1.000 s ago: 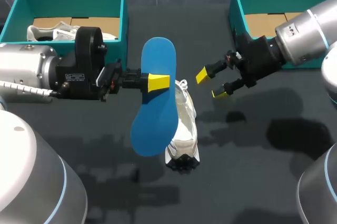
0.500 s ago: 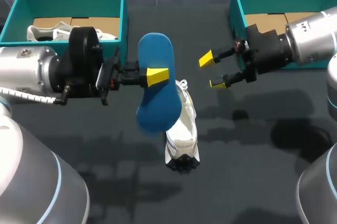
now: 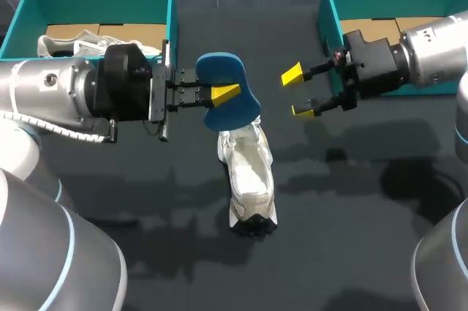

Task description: Take the shoe out of the shoebox, open the shoe tongue, remove and reinsert the insole, then place the shoe into the shoebox

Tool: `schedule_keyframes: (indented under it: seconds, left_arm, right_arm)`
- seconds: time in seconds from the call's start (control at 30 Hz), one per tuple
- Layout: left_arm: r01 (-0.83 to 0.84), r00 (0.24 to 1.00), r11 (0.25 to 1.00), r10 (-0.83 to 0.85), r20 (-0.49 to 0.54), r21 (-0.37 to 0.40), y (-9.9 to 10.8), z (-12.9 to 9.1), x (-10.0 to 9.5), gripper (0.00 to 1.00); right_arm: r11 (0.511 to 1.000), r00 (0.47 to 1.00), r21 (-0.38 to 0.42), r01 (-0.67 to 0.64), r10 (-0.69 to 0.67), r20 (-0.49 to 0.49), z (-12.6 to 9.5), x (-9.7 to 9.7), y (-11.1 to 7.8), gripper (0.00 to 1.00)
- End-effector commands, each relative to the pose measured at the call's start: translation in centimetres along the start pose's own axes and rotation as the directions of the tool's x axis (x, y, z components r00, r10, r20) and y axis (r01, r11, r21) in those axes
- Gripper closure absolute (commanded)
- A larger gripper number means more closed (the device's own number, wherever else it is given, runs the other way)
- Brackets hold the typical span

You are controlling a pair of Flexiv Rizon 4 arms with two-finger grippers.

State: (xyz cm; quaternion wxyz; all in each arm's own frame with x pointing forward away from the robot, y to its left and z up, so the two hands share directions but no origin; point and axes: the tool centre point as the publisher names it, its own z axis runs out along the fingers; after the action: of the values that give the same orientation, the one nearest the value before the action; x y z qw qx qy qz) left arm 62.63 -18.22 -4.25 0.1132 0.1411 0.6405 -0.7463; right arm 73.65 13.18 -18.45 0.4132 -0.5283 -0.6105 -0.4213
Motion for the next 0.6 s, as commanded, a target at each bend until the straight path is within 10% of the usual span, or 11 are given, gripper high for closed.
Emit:
schedule_keyframes:
  seconds: [0.03, 0.27, 0.4, 0.6]
  left_arm:
    - [-0.291, 0.956, 0.956, 0.292, -0.029, 0.039, 0.9, 0.5, -1.0, 1.00]
    - [-0.602, 0.795, 0.797, 0.604, -0.054, 0.047, 3.6, 0.1, -2.0, 1.00]
    - [-0.825, 0.558, 0.562, 0.827, -0.067, 0.059, 5.3, 0.2, -2.3, 1.00]
    - [-0.825, 0.558, 0.562, 0.827, -0.067, 0.059, 5.3, 0.2, -2.3, 1.00]
  right_arm:
    - [1.000, 1.000, 0.000, 0.000, 0.000, 0.002, 0.2, 0.0, 0.1, 0.00]
    - [0.998, 0.993, -0.053, -0.016, 0.010, -0.115, -0.7, 0.8, 0.6, 0.00]
    - [0.996, 0.989, -0.091, -0.003, -0.010, -0.150, -0.9, 1.6, 0.5, 0.00]
    - [0.997, 0.985, -0.080, -0.009, -0.005, -0.172, -0.7, 2.8, 0.8, 0.00]
